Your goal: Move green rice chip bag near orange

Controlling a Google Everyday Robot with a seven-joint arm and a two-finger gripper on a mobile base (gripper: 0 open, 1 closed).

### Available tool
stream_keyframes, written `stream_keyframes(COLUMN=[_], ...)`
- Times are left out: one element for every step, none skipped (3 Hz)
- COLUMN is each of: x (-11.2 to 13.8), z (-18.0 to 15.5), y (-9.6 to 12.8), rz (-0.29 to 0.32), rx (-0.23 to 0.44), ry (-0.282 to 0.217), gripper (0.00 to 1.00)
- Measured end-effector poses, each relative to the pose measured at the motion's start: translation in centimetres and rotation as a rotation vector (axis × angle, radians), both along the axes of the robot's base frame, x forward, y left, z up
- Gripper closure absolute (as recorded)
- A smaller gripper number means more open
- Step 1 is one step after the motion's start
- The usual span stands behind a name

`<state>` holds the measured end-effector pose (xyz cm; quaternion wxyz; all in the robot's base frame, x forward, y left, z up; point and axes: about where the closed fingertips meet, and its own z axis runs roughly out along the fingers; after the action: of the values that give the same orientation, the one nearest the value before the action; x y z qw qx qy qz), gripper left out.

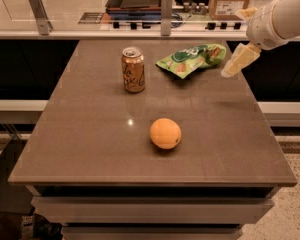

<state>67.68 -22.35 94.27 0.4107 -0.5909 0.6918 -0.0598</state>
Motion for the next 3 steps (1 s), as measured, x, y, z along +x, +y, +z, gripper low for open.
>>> stream_keyframes(x=[2.0,4.0,5.9], z=[-0.9,-2.1,-3.3], y=[-0.3,-0.6,-0.5], rz=[0.02,0.018,0.003], rx=[0.016,0.018,0.022], ry=[-0.059,-0.079,-0.067], gripper=[0.0,0.0,0.0])
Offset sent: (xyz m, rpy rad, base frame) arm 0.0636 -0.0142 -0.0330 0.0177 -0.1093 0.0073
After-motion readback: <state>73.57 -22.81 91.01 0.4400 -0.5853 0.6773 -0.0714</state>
